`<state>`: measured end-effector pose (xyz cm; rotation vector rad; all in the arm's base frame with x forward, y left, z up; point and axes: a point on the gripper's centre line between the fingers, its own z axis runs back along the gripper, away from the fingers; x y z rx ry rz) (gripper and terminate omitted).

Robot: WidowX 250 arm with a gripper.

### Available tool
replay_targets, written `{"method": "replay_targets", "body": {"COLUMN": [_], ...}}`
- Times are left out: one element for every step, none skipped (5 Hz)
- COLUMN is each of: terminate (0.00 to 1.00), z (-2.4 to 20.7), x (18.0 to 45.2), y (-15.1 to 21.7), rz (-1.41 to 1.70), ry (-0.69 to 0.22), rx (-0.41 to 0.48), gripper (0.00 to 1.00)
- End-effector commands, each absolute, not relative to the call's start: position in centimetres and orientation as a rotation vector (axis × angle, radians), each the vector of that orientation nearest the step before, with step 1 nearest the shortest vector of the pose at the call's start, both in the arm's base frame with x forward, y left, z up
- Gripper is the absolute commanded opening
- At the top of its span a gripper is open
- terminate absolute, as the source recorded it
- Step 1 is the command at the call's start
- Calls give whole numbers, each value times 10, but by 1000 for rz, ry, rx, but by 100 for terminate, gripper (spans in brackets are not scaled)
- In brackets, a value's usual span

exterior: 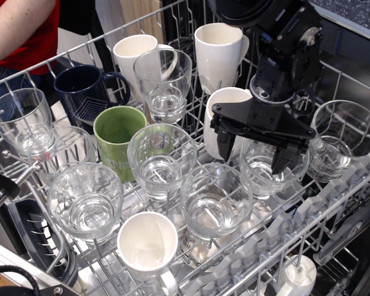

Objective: Pick up any cup

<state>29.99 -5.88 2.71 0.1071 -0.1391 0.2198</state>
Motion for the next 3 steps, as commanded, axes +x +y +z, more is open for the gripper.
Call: {"method": "replay_targets", "body": {"terminate": [0, 0, 0], "z": [27, 13, 0], "x": [300, 304, 312], "y": [-59, -55, -51], "rz": [220, 242, 251], "ry": [-139, -190, -234], "rx": [107, 111, 95], "gripper": [100, 100, 100]}}
